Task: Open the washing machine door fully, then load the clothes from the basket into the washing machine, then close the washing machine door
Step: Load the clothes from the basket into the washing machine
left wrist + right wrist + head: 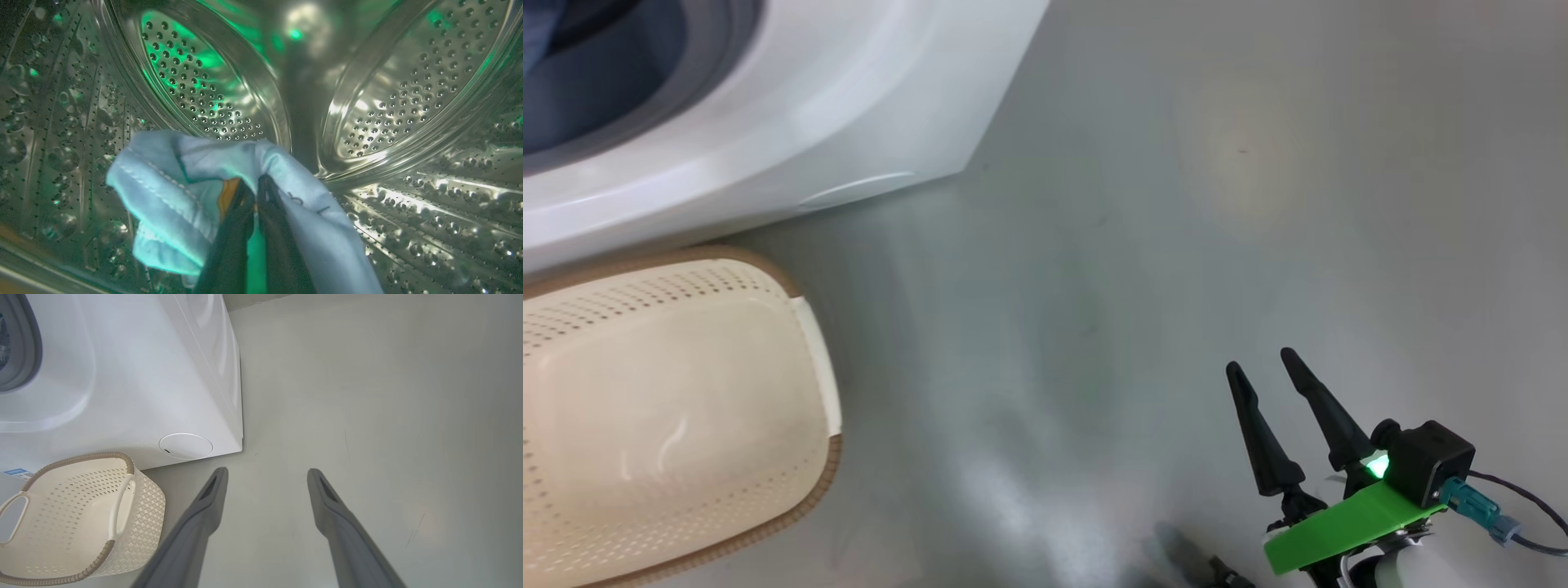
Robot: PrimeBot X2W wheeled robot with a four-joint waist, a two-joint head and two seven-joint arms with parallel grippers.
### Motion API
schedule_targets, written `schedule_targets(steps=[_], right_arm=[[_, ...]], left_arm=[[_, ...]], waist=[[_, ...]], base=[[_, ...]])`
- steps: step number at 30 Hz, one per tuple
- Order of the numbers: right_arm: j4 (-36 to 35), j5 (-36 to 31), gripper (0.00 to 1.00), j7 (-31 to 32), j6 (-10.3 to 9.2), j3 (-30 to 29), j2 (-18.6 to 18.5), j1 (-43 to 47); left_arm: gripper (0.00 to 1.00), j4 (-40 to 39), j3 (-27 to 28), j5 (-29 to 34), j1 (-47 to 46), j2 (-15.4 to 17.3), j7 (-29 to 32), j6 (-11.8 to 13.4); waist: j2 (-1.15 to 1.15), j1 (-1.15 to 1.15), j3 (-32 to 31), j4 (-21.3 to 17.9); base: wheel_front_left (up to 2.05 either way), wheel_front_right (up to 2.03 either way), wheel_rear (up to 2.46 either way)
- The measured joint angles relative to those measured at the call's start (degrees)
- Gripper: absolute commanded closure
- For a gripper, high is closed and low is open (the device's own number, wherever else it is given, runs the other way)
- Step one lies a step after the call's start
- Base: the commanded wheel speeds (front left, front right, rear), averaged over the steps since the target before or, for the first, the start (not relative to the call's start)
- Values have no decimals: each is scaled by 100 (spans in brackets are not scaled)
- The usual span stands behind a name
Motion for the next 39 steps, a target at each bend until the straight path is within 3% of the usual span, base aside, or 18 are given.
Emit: schedule_targets(steps=[10, 18, 22, 32, 33, 34, 36, 38, 39], right_arm=[[-15, 54, 0, 0, 0, 83, 13, 43], [-18, 83, 0, 0, 0, 141, 27, 35], [-8, 85, 0, 0, 0, 165, 63, 16], [52, 120, 0, 0, 0, 225, 92, 14], [57, 120, 0, 0, 0, 222, 91, 20], [63, 120, 0, 0, 0, 221, 92, 23], [70, 120, 0, 0, 0, 222, 92, 24], [73, 120, 0, 0, 0, 222, 94, 25], [76, 120, 0, 0, 0, 221, 94, 34]], left_arm=[[100, 212, 138, -12, -708, 166, -209, 91], [100, -1162, 617, 7, -831, 281, -222, 175], [100, -1482, 701, 243, -685, 269, -223, 189], [99, -414, 527, 509, -521, 244, -222, -26], [93, -249, 488, 510, -537, 232, -222, -69], [93, -105, 448, 514, -558, 223, -222, -71], [61, 181, 385, 530, -655, 200, -204, -108], [13, 312, 350, 544, -708, 192, -182, -120], [0, 555, 274, 619, -793, 185, -94, -112]], waist=[[0, 0, 266, -206], [0, 0, 404, -278], [0, 0, 455, -299], [0, 0, 337, -340], [0, 0, 320, -340], [0, 0, 303, -340], [0, 0, 269, -338], [0, 0, 249, -337], [0, 0, 206, -332]], base=[[0, 0, 0], [0, 0, 0], [0, 0, 0], [0, 0, 0], [0, 0, 0], [0, 0, 0], [0, 0, 0], [0, 0, 0], [0, 0, 0]])
